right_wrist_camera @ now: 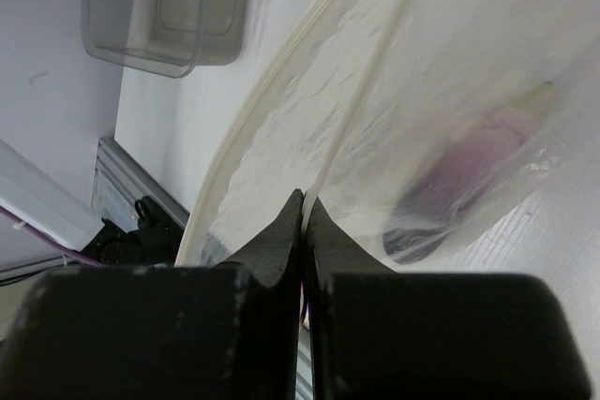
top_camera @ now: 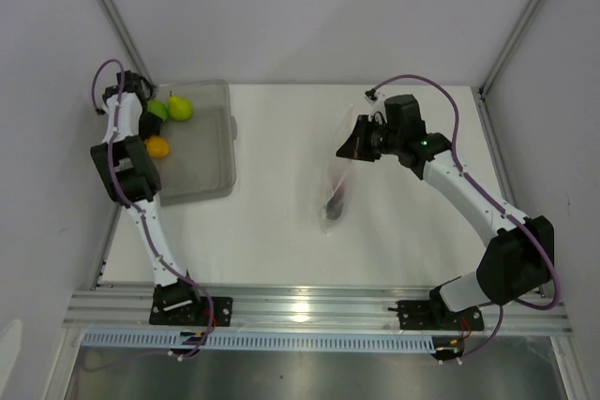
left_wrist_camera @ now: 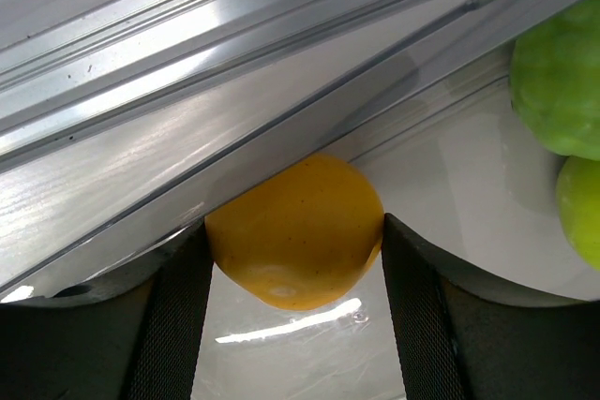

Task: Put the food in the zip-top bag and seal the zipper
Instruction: Pick up the fake fruit from the bin.

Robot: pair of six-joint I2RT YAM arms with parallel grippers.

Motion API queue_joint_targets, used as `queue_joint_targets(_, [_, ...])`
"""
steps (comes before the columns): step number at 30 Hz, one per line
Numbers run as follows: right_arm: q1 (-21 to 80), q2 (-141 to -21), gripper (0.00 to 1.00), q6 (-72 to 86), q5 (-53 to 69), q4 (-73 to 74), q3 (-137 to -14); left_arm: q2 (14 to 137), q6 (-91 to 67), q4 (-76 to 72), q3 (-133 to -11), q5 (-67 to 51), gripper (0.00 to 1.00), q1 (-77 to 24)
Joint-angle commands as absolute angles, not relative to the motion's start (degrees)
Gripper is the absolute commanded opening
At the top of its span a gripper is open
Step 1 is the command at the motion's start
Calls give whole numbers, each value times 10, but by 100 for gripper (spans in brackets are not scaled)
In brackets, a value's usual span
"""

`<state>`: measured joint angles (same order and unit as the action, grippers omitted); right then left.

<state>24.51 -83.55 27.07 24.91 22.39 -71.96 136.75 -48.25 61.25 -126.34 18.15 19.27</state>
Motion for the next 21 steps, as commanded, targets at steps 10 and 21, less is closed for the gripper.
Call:
queue_joint_targets(10, [250, -844, 0, 281, 220, 236, -715, 1159, -470, 439, -997, 113, 1, 180])
queue_joint_targets(21, [302, -854, 0, 294, 151, 288, -763, 868, -488, 287, -742, 18, 1, 127])
